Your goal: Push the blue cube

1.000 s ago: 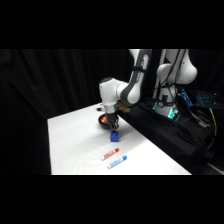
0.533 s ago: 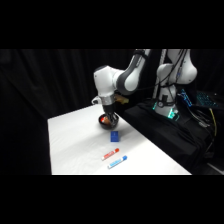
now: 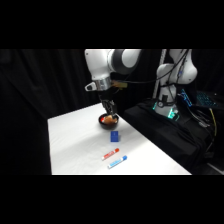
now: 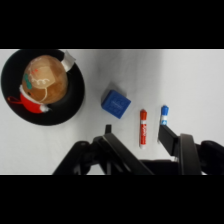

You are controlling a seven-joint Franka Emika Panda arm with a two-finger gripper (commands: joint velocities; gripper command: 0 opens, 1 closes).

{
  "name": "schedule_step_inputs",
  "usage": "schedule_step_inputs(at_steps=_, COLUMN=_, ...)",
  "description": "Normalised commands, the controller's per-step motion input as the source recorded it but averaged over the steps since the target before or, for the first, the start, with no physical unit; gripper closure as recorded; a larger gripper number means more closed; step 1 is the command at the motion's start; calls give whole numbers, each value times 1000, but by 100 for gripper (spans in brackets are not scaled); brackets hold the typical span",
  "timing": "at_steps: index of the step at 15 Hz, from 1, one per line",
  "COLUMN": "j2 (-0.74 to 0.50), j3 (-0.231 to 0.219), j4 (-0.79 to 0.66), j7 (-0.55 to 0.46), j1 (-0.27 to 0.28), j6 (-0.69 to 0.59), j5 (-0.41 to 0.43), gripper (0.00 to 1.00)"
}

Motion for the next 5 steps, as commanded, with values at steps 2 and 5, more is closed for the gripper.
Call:
schedule_step_inputs(at_steps=2, j2=-196, j3=-54, j4=186, j7=198, j1=114, j6=-277, j5=-183, gripper=0)
schedule_step_inputs(at_steps=5, j2=-89, j3=-35, j4=192, j7=229, j1=118, j6=-223, j5=-196, gripper=0)
